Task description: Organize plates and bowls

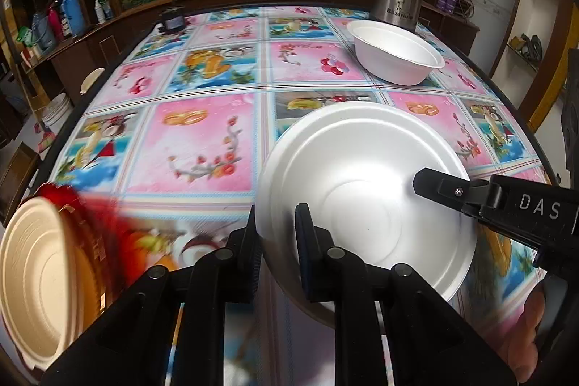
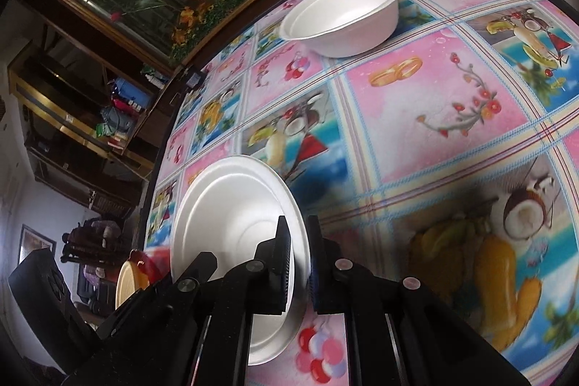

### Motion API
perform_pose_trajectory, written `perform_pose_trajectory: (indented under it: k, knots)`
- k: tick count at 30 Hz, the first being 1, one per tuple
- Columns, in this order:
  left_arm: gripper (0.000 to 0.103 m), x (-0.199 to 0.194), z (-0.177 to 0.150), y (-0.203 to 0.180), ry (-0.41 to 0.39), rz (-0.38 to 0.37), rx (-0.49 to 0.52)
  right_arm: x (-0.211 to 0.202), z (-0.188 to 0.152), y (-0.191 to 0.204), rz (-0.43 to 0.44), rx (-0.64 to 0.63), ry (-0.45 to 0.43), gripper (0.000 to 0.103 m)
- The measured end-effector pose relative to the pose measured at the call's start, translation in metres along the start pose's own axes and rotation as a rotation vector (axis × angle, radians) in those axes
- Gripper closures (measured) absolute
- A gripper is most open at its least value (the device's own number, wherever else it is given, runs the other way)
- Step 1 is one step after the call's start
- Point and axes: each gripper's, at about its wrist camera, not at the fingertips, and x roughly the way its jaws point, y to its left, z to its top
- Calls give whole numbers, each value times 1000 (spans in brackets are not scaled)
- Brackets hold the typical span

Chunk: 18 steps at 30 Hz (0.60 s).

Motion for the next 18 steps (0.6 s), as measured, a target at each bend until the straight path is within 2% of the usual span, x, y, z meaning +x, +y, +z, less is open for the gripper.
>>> perform_pose_trajectory:
  k: [18]
  knots:
    - [87,-72,-17,66,-146,43,-103,-23,-28,91,90,-155,-36,92]
